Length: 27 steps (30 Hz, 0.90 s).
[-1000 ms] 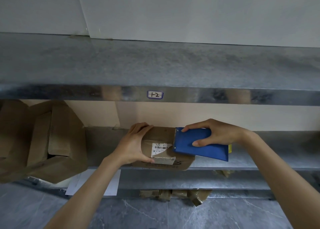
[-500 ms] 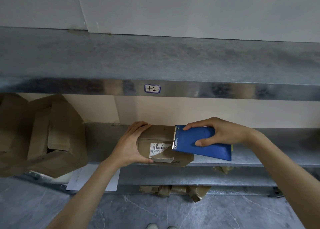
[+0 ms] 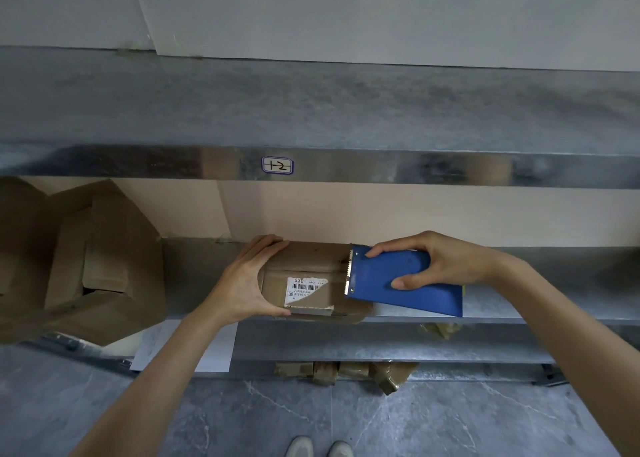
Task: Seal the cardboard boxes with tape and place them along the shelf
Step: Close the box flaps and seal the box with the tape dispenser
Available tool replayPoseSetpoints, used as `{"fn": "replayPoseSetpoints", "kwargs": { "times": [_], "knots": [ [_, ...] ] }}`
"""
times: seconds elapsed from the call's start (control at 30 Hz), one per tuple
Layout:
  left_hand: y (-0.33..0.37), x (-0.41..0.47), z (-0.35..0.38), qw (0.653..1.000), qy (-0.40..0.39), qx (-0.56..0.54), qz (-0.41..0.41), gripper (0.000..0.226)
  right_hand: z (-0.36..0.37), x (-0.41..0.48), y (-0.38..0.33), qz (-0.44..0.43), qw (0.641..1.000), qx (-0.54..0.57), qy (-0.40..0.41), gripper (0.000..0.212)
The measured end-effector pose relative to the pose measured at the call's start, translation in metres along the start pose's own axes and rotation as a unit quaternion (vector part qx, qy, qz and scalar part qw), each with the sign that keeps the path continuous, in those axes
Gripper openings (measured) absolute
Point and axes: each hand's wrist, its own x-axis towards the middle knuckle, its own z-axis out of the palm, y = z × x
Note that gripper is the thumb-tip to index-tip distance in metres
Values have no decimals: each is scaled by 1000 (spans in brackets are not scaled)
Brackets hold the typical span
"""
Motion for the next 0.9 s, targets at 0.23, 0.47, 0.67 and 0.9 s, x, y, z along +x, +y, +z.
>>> {"fn": "replayPoseSetpoints", "kwargs": {
  "times": [0.23,0.47,0.67,0.9],
  "knots": [
    [0,1,1,1000,-14,23,-11,122,-7,-16,13,0,1000,11,2,50],
    [2,3,0,999,-21,35,-15,123,-13,-28,24,-1,1000,25,2,50],
    [2,3,2,999,-19,34,-19,123,-20,-42,36,2,999,33,5,50],
    [2,5,0,999,-26,31,-13,123,-28,-66,59,19,999,33,18,51]
  ]
}}
